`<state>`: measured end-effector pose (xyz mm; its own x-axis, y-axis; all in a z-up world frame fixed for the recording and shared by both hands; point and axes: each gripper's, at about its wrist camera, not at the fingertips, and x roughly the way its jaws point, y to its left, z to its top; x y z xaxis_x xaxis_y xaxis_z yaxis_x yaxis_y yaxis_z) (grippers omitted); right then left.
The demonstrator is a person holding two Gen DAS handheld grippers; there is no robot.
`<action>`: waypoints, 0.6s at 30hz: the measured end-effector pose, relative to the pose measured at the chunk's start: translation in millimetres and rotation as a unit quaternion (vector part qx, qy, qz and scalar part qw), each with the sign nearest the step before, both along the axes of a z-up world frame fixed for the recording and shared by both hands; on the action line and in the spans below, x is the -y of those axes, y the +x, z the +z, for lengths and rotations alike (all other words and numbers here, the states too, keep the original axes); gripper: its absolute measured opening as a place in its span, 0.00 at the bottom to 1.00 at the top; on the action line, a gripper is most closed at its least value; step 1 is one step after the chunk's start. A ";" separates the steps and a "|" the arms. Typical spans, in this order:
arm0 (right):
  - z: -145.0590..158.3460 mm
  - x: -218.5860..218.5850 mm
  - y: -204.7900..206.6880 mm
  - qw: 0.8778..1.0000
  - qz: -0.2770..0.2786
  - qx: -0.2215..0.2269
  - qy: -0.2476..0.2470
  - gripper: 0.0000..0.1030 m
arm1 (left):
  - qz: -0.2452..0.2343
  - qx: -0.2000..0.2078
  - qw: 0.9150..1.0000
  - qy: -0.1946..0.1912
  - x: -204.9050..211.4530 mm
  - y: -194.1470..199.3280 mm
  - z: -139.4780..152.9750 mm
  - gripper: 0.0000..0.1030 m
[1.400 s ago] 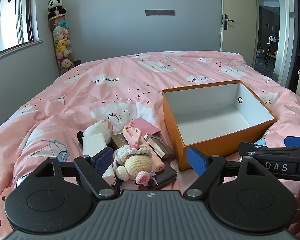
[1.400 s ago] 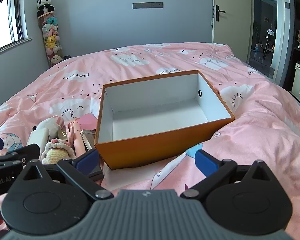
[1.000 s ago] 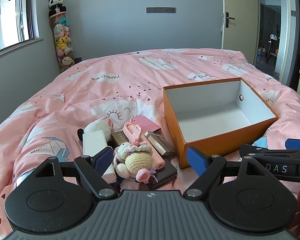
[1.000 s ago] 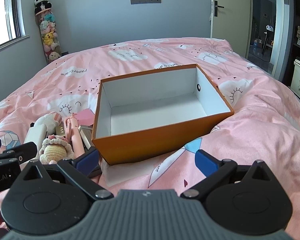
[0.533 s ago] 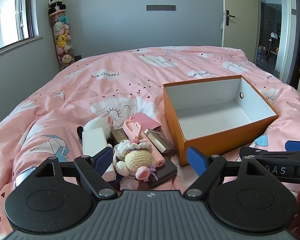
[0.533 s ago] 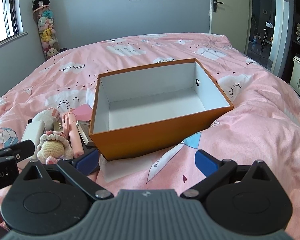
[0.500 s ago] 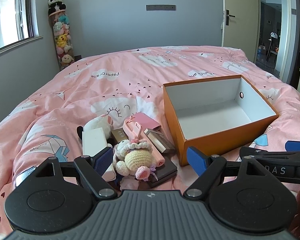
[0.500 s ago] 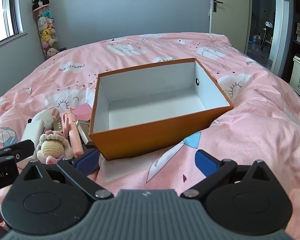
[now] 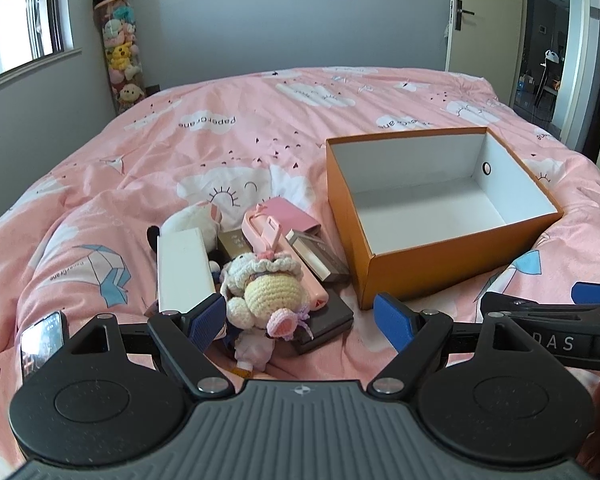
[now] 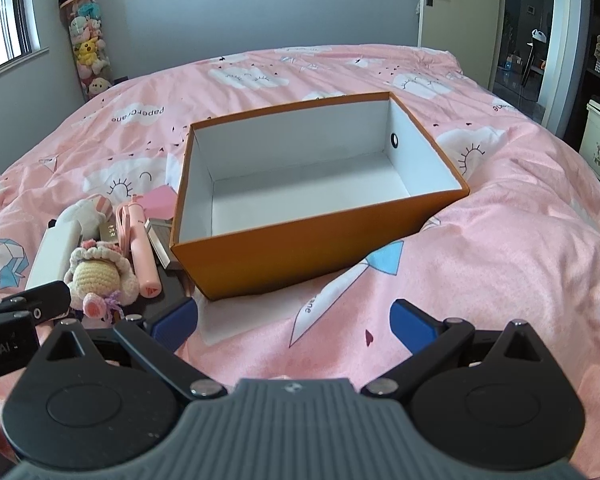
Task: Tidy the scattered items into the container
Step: 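Move both tools toward the pile of items beside the shoebox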
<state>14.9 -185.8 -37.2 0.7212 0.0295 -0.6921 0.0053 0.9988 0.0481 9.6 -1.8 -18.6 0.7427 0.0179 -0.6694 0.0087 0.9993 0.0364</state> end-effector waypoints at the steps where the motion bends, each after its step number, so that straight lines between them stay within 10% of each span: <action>1: -0.6 0.0 0.1 1.000 0.000 -0.002 0.000 1.00 | 0.001 -0.003 1.000 -0.001 -0.5 0.6 -0.8 0.93; 18: -6.9 -1.1 2.7 1.000 0.003 -0.023 -0.002 1.00 | 0.002 -0.026 1.000 -0.003 -0.5 5.5 -7.3 0.93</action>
